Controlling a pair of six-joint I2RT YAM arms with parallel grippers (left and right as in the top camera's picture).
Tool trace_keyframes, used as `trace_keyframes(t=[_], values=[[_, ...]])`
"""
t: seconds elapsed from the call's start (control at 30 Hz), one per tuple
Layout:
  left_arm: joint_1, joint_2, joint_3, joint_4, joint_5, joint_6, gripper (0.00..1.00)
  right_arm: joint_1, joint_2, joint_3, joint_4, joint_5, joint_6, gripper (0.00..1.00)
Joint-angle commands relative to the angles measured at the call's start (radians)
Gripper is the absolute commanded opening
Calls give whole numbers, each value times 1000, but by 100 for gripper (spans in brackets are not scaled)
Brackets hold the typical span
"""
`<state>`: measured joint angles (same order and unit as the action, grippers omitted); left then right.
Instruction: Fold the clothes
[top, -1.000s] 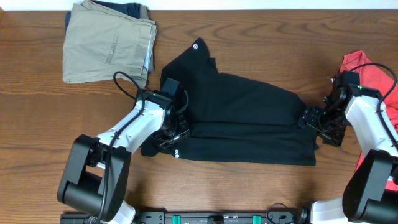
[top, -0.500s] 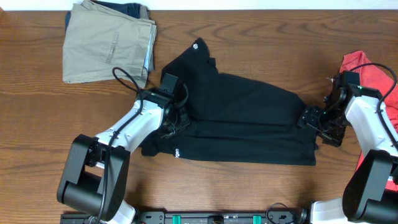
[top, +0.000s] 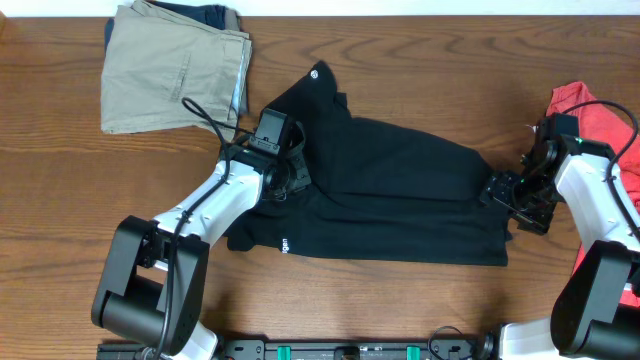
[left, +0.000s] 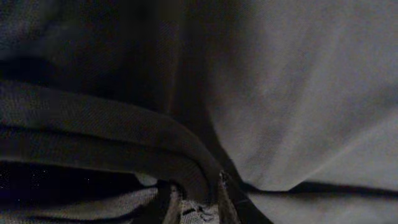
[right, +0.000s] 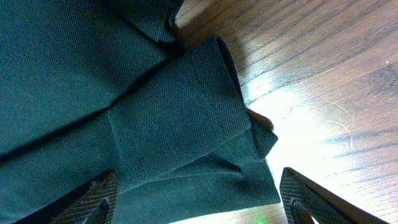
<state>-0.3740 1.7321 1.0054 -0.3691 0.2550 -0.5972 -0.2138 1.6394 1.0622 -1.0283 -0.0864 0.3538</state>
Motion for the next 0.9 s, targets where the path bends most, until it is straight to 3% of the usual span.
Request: trace_keyframes(t=[0.0, 0.13, 0.27, 0.33, 0.53, 0.7, 0.87], values=[[5, 1, 54, -11, 1, 126, 22, 11, 3, 41, -8, -1, -11, 82], [4, -2, 153, -34, 30, 225, 23, 11, 3, 120, -60, -1, -11, 83], [4, -2, 244, -37, 33, 264, 54, 11, 3, 223, -126, 0, -22, 86], [5, -2, 291, -36, 32, 284, 64, 11, 3, 267, -146, -1, -37, 99], [5, 2, 358, 82, -59, 291, 66, 13, 3, 304, -142, -38, -46, 99], [21, 45, 359, 186, -215, 407, 71, 40, 3, 293, -166, -41, -89, 99], [89, 138, 441, 106, -158, 489, 75, 77, 3, 288, -172, -41, -90, 99]])
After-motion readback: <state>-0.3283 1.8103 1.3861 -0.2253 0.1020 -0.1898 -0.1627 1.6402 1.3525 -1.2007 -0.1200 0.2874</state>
